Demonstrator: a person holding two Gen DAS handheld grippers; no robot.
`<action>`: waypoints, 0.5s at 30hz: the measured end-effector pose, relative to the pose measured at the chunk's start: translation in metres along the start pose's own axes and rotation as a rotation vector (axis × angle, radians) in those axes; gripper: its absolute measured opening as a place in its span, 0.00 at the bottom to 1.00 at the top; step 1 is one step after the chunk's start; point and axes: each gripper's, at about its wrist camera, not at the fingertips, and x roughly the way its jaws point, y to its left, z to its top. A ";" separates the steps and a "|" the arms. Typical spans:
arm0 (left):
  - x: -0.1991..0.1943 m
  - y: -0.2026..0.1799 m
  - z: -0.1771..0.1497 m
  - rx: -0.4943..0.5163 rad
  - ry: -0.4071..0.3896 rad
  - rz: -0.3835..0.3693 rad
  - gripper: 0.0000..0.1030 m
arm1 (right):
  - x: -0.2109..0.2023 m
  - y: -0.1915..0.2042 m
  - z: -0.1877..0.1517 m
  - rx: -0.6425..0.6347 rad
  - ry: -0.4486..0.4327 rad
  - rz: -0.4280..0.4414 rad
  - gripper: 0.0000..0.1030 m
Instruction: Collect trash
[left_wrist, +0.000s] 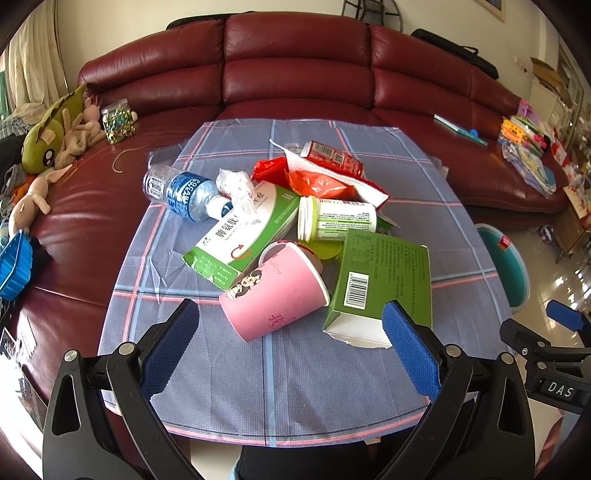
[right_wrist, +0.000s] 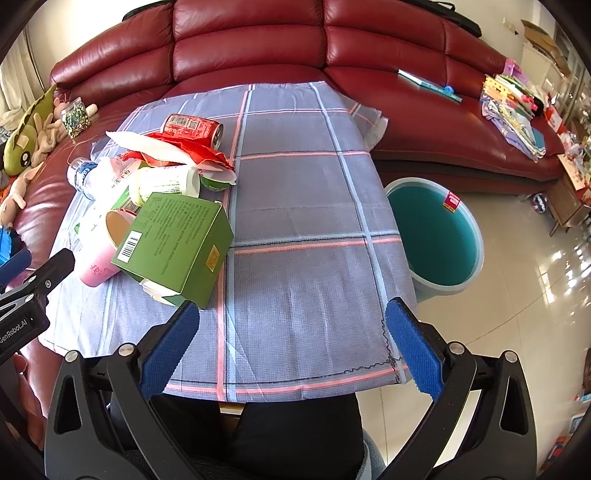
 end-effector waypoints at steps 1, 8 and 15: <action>0.001 0.000 0.000 0.002 0.001 -0.003 0.96 | 0.000 0.000 0.000 0.001 0.002 0.000 0.94; 0.010 0.016 -0.004 0.008 0.018 -0.013 0.96 | 0.013 0.011 0.000 -0.012 0.046 0.028 0.94; 0.028 0.041 -0.013 0.009 0.058 -0.013 0.96 | 0.029 0.033 0.003 -0.048 0.090 0.073 0.94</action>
